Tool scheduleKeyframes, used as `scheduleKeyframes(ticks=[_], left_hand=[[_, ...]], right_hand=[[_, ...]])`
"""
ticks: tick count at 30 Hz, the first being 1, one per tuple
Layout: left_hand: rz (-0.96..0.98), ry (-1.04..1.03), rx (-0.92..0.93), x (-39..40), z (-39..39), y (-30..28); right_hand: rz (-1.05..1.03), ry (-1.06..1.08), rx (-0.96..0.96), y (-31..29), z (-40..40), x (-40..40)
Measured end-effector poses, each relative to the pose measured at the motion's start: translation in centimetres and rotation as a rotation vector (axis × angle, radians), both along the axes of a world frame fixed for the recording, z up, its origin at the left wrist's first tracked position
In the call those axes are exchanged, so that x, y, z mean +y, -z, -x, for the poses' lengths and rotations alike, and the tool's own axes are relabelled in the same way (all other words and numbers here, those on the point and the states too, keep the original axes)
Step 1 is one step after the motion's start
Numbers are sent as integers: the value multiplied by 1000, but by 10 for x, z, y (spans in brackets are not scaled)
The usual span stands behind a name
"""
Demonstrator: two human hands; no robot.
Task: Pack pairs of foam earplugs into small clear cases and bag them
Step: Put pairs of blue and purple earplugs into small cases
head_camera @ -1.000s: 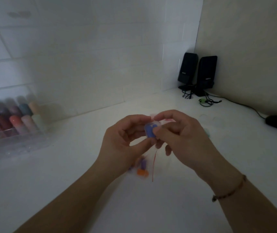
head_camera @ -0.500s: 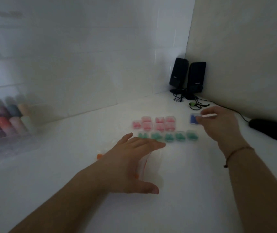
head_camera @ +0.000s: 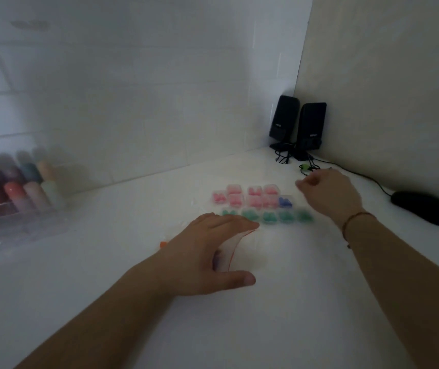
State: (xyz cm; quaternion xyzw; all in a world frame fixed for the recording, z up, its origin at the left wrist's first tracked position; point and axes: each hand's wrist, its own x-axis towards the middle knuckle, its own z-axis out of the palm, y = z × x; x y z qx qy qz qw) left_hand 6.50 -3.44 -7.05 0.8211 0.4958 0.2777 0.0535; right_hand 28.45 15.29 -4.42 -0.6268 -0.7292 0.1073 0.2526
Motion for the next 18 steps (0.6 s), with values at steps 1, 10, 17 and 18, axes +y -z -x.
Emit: scheduleKeyframes(ticks=[1, 10, 17, 18], left_hand=[[-23, -2, -28, 0, 0, 1], [-58, 66, -238, 0, -8, -2], [-150, 72, -327, 0, -7, -4], [-165, 65, -343, 0, -9, -4]], right_hand=[[-53, -28, 35, -9, -8, -6], [-27, -309, -705, -13, -70, -98], [-170, -237, -680, -13, -79, -131], [-159, -226, -691, -10, -78, -135]])
